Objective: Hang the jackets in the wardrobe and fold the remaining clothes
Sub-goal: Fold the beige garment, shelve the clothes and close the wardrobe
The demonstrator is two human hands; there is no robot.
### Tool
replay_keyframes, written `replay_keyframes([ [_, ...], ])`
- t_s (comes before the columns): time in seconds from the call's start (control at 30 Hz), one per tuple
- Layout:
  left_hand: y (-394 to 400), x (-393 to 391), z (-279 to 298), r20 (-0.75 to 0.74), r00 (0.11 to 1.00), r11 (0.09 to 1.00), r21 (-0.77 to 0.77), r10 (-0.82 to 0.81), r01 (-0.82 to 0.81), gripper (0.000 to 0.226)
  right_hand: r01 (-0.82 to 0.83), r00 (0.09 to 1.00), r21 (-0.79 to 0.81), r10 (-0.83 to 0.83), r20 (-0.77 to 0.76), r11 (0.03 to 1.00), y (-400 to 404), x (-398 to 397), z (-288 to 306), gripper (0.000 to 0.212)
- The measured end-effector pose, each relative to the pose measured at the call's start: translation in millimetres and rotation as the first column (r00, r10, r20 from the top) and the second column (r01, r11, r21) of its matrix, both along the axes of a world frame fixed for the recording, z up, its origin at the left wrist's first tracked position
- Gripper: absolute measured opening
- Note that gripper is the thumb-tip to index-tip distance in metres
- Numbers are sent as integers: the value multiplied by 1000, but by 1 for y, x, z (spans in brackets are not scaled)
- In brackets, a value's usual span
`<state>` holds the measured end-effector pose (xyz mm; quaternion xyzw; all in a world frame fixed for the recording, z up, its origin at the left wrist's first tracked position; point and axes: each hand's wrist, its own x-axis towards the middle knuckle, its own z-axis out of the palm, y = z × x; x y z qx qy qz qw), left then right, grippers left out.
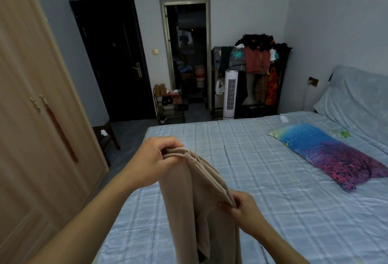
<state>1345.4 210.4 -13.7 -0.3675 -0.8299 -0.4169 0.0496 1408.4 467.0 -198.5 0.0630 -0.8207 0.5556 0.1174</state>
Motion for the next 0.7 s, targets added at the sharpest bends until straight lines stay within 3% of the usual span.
replay_keyframes([
  [0.2, -12, -14, -15, -3, 996, 995, 42, 93, -93, 12, 120, 990, 61, -115, -85, 991, 24, -9, 2, 29],
  [0.37, -5, -17, -29, -21, 997, 997, -16, 77, -77, 12, 163, 987, 103, -163, -5, 981, 28, -4, -33, 38],
  [0.53, -16, -33, -44, -39, 986, 986, -45, 161, -162, 13, 283, 959, 22, -282, -42, 959, 47, -19, -20, 30],
  [0.7, -23, -50, -65, -1, 973, 973, -16, 232, -232, 9, 284, 954, -2, -283, -98, 959, 70, -37, -1, 27],
])
